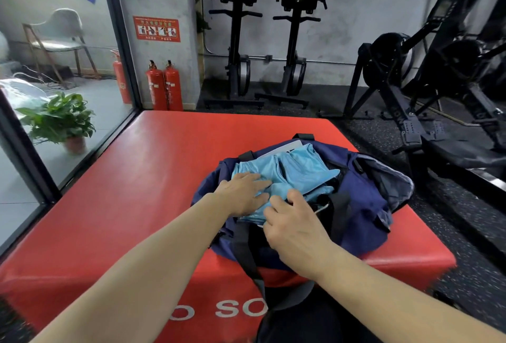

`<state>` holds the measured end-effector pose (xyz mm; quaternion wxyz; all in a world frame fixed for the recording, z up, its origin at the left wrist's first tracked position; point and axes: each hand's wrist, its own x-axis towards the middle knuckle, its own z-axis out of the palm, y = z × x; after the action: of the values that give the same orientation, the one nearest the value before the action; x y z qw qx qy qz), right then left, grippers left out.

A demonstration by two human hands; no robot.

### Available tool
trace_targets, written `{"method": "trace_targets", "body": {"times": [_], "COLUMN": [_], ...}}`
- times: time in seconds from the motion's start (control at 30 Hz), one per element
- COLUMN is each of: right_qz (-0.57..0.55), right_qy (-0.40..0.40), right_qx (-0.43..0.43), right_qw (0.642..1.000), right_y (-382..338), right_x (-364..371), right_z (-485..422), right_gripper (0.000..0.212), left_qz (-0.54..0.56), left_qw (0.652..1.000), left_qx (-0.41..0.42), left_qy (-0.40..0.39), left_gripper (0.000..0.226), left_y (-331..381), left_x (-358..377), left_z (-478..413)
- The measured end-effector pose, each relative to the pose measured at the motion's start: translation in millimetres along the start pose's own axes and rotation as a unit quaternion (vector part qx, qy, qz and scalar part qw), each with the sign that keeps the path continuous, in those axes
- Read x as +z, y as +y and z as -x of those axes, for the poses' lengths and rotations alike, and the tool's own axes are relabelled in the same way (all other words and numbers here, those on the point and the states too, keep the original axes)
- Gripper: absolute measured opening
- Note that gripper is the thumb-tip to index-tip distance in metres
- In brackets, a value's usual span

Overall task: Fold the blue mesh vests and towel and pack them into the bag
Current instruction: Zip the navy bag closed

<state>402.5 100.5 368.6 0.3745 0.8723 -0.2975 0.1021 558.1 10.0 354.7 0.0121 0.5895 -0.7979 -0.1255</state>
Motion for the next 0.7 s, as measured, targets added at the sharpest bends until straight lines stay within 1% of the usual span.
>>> {"method": "trace_targets", "body": {"times": [0.07, 0.13, 0.23, 0.3, 0.4, 0.47, 0.5, 0.57, 0.63, 0.7], "right_qz": [-0.012, -0.010, 0.004, 0.002, 0.017, 0.035, 0.040, 0.031, -0.014, -0.115], "right_qy": [0.090, 0.127, 0.147, 0.154, 0.172, 0.164, 0.157, 0.138, 0.102, 0.042], "right_qx": [0.023, 0.046, 0.067, 0.075, 0.073, 0.059, 0.059, 0.063, 0.062, 0.095], "right_qw": [0.996, 0.991, 0.987, 0.985, 0.982, 0.984, 0.985, 0.988, 0.993, 0.988], "right_y": [3, 5, 3, 1, 4, 8, 10, 14, 17, 24], "right_x": [-8, -10, -4, -3, 2, 6, 8, 10, 12, 8], "right_z": [2, 8, 12, 8, 2, 5, 6, 7, 6, 0], "right_gripper": [0.035, 0.043, 0.045, 0.043, 0.030, 0.018, 0.014, 0.012, 0.013, 0.017], "left_qz": [-0.015, -0.002, 0.016, 0.019, 0.013, 0.054, 0.102, 0.205, 0.243, 0.242], "left_qw": [1.000, 1.000, 1.000, 1.000, 1.000, 0.998, 0.993, 0.971, 0.959, 0.961], "left_qx": [-0.011, -0.022, -0.019, -0.017, -0.012, -0.002, 0.003, 0.005, 0.017, 0.036], "left_qy": [-0.002, 0.000, 0.013, 0.011, -0.006, 0.019, 0.052, 0.119, 0.144, 0.132], "left_gripper": [0.050, 0.050, 0.049, 0.048, 0.047, 0.044, 0.038, 0.025, 0.026, 0.032], "left_y": [3, 6, 6, 5, 4, -1, -5, -14, -19, -21], "left_x": [-3, -6, -5, -5, -7, -7, -6, -6, -9, -14], "left_z": [-3, -5, -4, -3, -3, 0, 0, 7, 18, 29]}}
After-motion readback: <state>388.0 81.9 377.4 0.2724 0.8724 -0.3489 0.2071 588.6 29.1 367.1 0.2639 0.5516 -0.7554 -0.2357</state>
